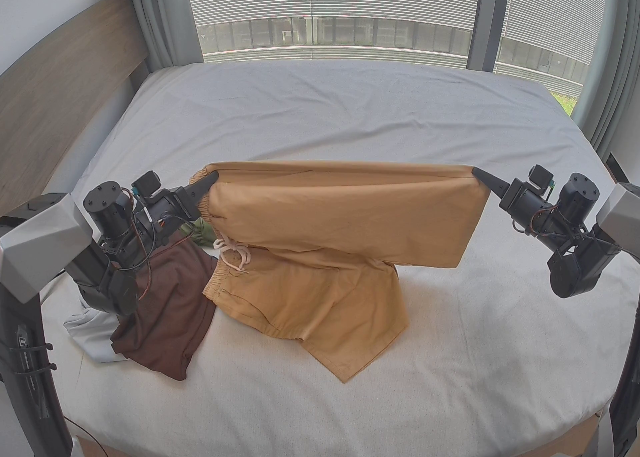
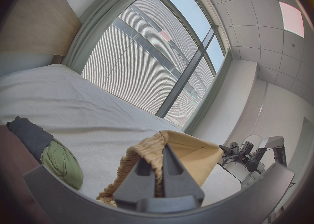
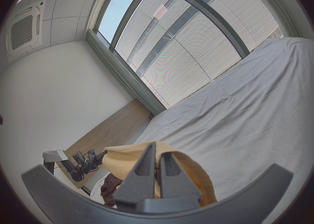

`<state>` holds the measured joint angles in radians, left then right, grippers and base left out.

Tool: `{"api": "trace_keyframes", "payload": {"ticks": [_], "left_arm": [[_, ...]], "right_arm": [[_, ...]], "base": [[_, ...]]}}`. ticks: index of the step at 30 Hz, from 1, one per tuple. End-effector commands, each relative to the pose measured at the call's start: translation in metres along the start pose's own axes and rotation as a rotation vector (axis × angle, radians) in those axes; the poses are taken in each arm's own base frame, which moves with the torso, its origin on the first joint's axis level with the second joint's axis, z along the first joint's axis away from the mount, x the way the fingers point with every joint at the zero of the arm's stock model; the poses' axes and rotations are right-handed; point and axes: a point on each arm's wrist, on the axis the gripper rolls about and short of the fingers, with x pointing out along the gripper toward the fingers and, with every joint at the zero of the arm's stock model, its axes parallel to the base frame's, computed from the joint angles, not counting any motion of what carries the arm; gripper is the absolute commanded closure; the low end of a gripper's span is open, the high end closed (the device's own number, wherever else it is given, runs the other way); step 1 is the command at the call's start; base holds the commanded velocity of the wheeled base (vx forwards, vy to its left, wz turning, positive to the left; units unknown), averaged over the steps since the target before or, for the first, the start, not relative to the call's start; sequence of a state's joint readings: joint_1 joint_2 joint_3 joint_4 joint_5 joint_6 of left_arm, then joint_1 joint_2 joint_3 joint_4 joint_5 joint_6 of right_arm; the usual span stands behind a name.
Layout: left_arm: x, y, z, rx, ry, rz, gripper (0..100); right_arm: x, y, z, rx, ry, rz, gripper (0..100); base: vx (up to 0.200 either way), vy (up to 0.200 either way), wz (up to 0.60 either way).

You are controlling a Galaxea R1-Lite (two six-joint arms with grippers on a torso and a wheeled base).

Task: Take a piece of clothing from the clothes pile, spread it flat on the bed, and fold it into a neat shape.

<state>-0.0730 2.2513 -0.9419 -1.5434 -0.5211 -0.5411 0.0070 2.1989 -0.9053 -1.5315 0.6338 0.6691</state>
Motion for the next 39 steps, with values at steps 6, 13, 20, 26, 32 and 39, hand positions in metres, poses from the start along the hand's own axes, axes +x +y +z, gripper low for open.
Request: {"api": "trace_keyframes", "payload": {"ticks": [6, 13, 20, 26, 32, 39], "left_arm": [[0.024, 0.019, -0.023, -0.007, -0.020, 0.025, 100], [0.036, 0.028, -0.038, -0.015, -0.020, 0.029, 100], [0.050, 0.040, -0.043, -0.006, -0.048, 0.042, 100], [0.059, 0.049, -0.047, -0.005, -0.063, 0.057, 100], [0.067, 0.053, -0.044, -0.005, -0.081, 0.062, 100], [0.071, 0.055, -0.044, -0.012, -0.082, 0.063, 100]], "right_arm": [[0.018, -0.030, -0.017, 0.009, 0.006, -0.006, 100], [0.027, -0.047, -0.025, 0.017, 0.013, -0.016, 100], [0.038, -0.065, -0.034, 0.007, 0.002, -0.009, 100], [0.045, -0.073, -0.038, 0.011, 0.005, -0.012, 100], [0.050, -0.078, -0.037, 0.004, -0.002, -0.007, 100], [0.053, -0.078, -0.034, 0.001, -0.005, -0.005, 100]], "base": [[0.000, 0.000, 0.00], [0.000, 0.000, 0.00], [0.000, 0.000, 0.00], [0.000, 0.000, 0.00], [0.000, 0.000, 0.00], [0.000, 0.000, 0.00]]}}
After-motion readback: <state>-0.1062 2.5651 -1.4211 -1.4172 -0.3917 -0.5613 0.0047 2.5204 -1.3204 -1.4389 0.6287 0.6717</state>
